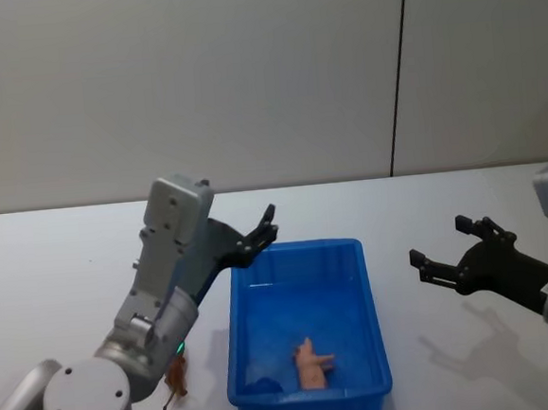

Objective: Pick up the two dolls from the table and place them into the box.

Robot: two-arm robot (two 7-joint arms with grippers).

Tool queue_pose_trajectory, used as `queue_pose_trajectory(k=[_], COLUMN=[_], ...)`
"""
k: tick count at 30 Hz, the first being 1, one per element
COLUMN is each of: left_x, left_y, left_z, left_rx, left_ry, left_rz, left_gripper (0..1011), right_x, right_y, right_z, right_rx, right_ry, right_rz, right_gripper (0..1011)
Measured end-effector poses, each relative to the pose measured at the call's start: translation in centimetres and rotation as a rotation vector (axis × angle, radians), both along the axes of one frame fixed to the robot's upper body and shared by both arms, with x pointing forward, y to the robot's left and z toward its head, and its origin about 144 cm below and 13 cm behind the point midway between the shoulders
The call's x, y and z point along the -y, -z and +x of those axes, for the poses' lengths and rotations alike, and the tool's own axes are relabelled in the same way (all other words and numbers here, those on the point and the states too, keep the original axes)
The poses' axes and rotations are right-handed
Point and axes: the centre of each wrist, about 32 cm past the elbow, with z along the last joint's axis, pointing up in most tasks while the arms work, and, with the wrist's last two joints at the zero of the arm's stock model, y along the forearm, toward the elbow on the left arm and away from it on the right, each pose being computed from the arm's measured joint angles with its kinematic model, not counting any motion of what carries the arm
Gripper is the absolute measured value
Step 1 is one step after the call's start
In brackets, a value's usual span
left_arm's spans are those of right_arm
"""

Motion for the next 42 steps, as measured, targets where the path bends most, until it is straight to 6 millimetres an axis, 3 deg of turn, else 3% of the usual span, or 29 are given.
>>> queue_pose_trajectory(k=[14, 24, 42], left_x=[-1.8, -2.8, -3.8], left_y=[0.8, 3.1, 7.2], left_z=[-2.7, -4.6, -5.9], left_rx=[-0.101, -0.196, -0.323], left_ry=[-0.128, -0.196, -0.245], left_rz=[-0.004, -0.045, -0.091], left_gripper=[1001, 1001, 1001], right_x=[0.4, 0.5, 0.6], right_y=[-0.1, -0.1, -0.1], right_z=[0.0, 0.0, 0.0], right_rx=[0.003, 0.003, 0.003], right_ry=[0.011, 0.013, 0.015], right_rz=[0.001, 0.001, 0.001], right_gripper=[1001, 1001, 1001])
